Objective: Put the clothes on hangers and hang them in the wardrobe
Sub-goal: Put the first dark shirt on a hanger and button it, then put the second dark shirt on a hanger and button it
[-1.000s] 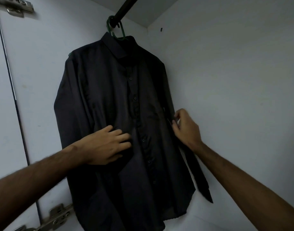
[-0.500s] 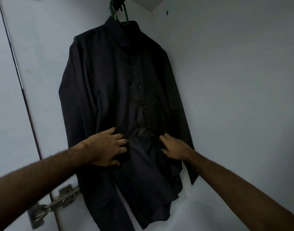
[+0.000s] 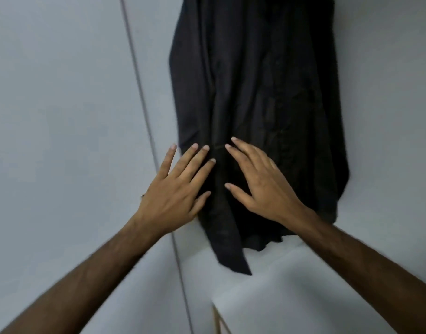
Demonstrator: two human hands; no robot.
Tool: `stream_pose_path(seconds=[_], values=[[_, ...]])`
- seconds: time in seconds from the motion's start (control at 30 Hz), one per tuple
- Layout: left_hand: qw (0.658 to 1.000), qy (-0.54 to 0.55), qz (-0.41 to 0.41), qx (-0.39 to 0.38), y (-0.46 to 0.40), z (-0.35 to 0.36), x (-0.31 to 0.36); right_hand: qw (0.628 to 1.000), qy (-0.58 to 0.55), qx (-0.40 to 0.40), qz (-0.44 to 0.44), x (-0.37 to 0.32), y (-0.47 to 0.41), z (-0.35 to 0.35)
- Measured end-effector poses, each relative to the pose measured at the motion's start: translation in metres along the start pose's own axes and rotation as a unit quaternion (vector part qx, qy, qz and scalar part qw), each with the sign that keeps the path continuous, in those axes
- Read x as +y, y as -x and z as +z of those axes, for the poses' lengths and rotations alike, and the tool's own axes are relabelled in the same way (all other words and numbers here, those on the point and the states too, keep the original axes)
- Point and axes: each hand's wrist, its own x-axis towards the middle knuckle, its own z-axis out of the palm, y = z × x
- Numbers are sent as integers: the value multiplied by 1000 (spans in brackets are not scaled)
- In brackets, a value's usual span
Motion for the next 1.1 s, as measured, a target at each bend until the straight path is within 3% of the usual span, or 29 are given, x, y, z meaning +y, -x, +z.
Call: stream_pose_path(seconds=[0.17,0.37,0.73,1.1], values=[[987,-30,-144,-61,124,-33,-37,994,-58,-38,-89,-112,-20,38],[945,-65,-287,-144,321,-95,-63,958,-181,-114,-191,-308,-7,96],[820,-162,-462,-297,623,-250,-70,849,-328,-187,-370,-646,52,118],[675,-217,-585,-393,831,-394,-56,726,-403,-238,-504,-919,108,105]])
